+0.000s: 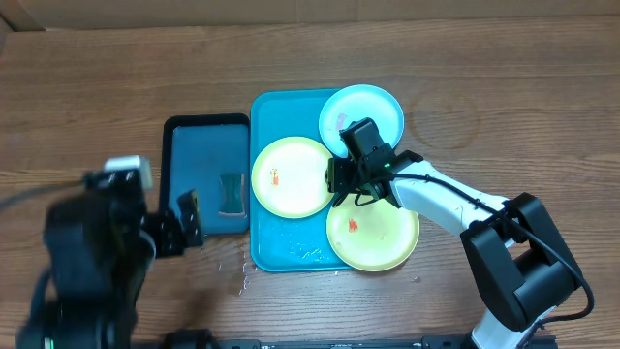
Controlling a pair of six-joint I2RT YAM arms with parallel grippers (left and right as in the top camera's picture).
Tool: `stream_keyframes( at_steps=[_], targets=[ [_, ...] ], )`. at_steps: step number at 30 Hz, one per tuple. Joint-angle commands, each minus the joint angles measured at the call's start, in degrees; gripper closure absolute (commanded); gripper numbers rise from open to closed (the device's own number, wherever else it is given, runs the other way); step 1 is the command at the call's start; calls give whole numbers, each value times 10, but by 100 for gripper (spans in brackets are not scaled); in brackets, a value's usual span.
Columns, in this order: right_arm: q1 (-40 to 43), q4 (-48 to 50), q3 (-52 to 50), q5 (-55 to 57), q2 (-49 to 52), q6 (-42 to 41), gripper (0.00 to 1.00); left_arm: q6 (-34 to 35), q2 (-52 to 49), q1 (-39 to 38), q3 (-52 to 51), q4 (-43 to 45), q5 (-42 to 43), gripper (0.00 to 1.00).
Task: Clean dirty plates on tray and stack at the side
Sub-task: 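Reach the left gripper to the sponge on the black tray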
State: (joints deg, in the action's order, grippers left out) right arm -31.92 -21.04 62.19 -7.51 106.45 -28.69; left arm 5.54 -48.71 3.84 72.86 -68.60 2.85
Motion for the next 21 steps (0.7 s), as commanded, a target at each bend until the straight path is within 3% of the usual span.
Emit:
stream_keyframes(
  at_steps=[1, 6, 7, 8, 9, 15, 21],
  targets=[
    [0, 3, -4, -2, 3, -1, 42, -13, -81, -1, 38, -37, 35, 0],
    [0, 4, -4, -2, 3, -1, 35, -13, -182, -1, 38, -75, 92, 0],
    [0, 4, -4, -2, 3, -1, 34, -13, -202, -1, 38, -82, 92, 11],
    [0, 4, -4, -2, 3, -1, 33, -13, -218, -1, 38, -87, 92, 39],
    [0, 4, -4, -2, 3, -1, 31, -13, -234, -1, 38, -89, 91, 95],
    [0, 4, -4, -3, 3, -1, 28, -12, -311, -1, 34, -98, 88, 96],
    [0, 5, -4, -3, 3, -1, 27, -2, -326, -2, -4, -85, 86, 96]
  ],
)
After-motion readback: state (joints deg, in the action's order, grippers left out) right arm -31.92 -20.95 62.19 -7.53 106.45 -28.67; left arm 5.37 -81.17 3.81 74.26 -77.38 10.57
